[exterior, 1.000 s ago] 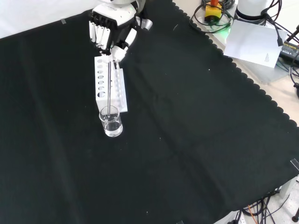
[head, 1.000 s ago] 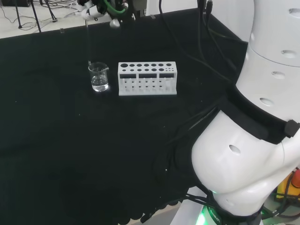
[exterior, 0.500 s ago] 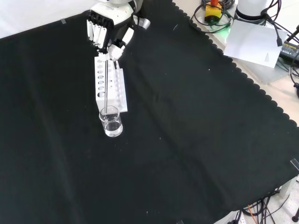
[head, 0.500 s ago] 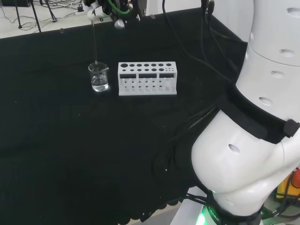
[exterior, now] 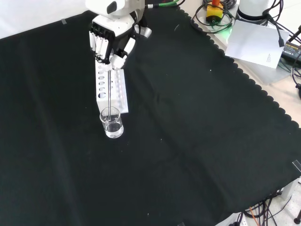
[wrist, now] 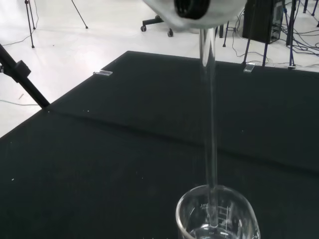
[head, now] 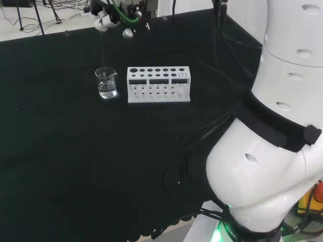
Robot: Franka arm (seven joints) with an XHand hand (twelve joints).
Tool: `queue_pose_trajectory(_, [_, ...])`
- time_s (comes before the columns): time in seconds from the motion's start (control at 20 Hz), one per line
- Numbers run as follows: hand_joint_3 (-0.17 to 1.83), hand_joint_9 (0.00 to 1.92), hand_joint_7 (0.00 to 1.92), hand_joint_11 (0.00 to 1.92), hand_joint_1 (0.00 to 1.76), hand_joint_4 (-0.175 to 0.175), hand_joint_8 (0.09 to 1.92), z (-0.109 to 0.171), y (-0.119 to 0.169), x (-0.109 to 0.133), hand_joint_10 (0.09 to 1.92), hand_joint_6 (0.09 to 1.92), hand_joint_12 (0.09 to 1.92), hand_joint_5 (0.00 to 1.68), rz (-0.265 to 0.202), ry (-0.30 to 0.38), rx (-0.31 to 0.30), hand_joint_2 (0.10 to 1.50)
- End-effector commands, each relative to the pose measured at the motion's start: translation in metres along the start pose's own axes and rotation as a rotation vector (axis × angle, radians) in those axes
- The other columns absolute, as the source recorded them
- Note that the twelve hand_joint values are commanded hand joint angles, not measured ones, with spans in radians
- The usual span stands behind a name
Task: Stir in the beaker to the left of the white test tube rack with the glass rod.
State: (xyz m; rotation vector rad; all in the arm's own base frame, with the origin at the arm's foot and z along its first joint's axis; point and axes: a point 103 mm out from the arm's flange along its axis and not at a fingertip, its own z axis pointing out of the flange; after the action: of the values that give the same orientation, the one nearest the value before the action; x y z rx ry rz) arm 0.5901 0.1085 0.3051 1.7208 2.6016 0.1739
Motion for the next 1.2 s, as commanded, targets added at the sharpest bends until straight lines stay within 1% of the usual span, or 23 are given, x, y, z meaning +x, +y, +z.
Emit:
queue_pose_trajectory(0.05, [0.07,1.60,1.16,1.42,1.30,-0.175,1.03,0.016,0.003,-0.003,0.94,0.41,1.12,1.16,-0.015,0.008,0.002,1.02])
queue_pose_trajectory(0.15, [0.06,1.60,1.16,1.42,1.30,-0.175,1.03,0.022,0.005,-0.003,0.94,0.41,1.12,1.16,-0.016,0.006,0.015,1.02])
queue_pose_trajectory(0.4, [0.06,1.60,1.16,1.42,1.30,-0.175,1.03,0.030,0.002,-0.007,0.94,0.41,1.12,1.16,-0.015,0.013,0.020,1.02])
queue_pose_trajectory(0.6, [0.06,1.60,1.16,1.42,1.30,-0.175,1.03,0.037,0.006,-0.006,0.94,0.41,1.12,1.16,-0.031,0.018,0.030,1.02])
queue_pose_trajectory(0.75, [0.06,1.60,1.16,1.42,1.30,-0.175,1.03,0.040,0.011,-0.006,0.94,0.41,1.12,1.16,-0.027,0.013,0.034,1.02])
queue_pose_trajectory(0.95, [0.05,1.60,1.16,1.42,1.30,-0.175,1.03,0.041,0.015,-0.015,0.94,0.40,1.12,1.16,-0.017,0.015,0.036,1.02])
queue_pose_trajectory(1.1, [0.05,1.60,1.16,1.43,1.30,-0.175,1.03,0.040,0.013,-0.020,0.94,0.40,1.12,1.16,-0.009,0.014,0.034,1.02])
queue_pose_trajectory(1.2, [0.05,1.60,1.16,1.43,1.30,-0.175,1.03,0.037,0.003,-0.025,0.94,0.40,1.12,1.16,0.002,0.021,0.038,1.02])
